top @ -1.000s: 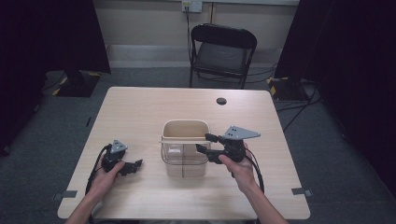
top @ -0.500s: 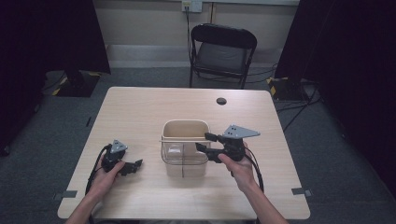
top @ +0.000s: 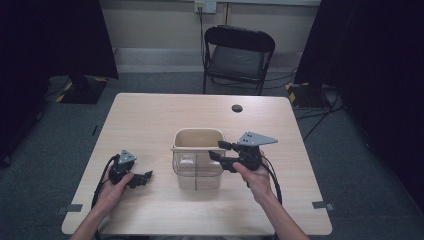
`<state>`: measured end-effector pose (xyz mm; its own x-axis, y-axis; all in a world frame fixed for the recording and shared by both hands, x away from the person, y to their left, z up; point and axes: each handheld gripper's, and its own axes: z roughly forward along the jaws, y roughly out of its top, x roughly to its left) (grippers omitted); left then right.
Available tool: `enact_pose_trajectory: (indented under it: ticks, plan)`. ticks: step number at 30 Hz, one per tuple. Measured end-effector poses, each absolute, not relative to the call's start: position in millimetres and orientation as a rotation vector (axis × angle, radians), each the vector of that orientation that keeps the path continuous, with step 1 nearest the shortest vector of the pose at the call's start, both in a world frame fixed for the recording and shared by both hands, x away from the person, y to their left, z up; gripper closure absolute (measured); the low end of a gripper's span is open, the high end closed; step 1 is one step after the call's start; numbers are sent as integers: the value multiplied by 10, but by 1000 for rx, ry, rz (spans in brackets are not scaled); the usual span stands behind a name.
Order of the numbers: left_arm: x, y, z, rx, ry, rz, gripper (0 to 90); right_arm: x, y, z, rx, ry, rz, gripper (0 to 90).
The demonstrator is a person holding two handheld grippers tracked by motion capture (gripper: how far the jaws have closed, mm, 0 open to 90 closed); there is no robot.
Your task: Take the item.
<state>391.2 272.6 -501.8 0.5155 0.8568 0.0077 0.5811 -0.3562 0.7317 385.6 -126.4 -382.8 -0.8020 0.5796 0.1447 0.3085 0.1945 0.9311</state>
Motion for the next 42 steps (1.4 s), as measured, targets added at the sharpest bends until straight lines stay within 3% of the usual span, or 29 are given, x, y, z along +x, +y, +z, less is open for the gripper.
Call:
enact_pose_trajectory:
  ticks: [42]
  plan:
    - [3915,2728,-5018,2075,1165,516,115,3938,-1224,-3818,873,2219,1670,460]
